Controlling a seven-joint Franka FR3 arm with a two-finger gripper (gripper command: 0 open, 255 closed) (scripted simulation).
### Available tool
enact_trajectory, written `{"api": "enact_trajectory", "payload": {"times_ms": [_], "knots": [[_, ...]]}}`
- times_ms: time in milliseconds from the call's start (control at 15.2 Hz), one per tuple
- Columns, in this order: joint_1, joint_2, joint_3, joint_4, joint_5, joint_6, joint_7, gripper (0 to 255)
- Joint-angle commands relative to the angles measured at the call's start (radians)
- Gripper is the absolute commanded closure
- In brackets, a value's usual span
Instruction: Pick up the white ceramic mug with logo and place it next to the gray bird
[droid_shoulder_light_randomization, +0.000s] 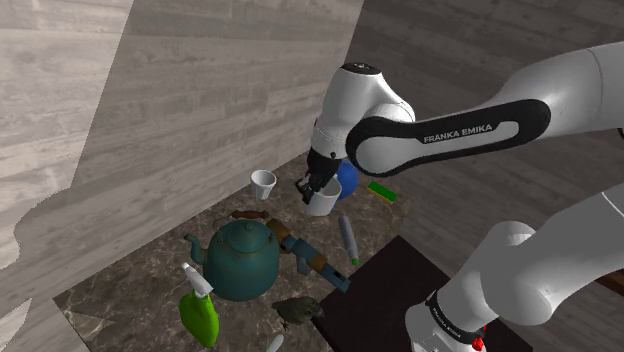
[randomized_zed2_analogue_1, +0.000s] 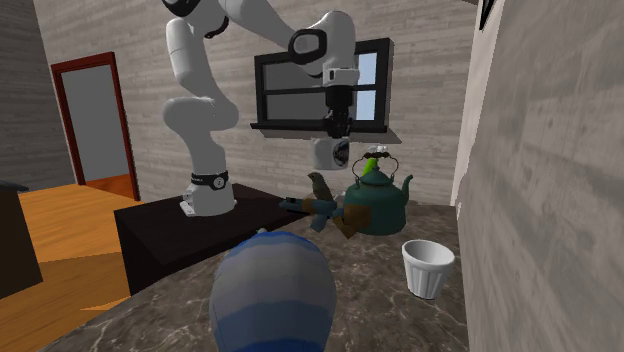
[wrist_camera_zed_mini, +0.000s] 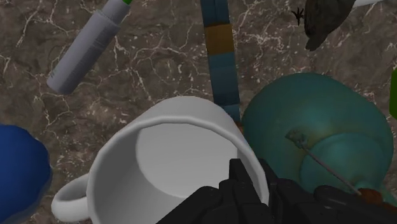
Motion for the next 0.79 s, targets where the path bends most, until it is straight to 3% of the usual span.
{"api": "enact_trajectory", "payload": {"times_ms": [0, 726], "knots": [[0.025, -0.032, 0.029, -0.032, 0.017, -0.001, 0.042, 255], [0.173, -0.145, 0.209, -0.1, 0.125, -0.046, 0.287, 255]]}}
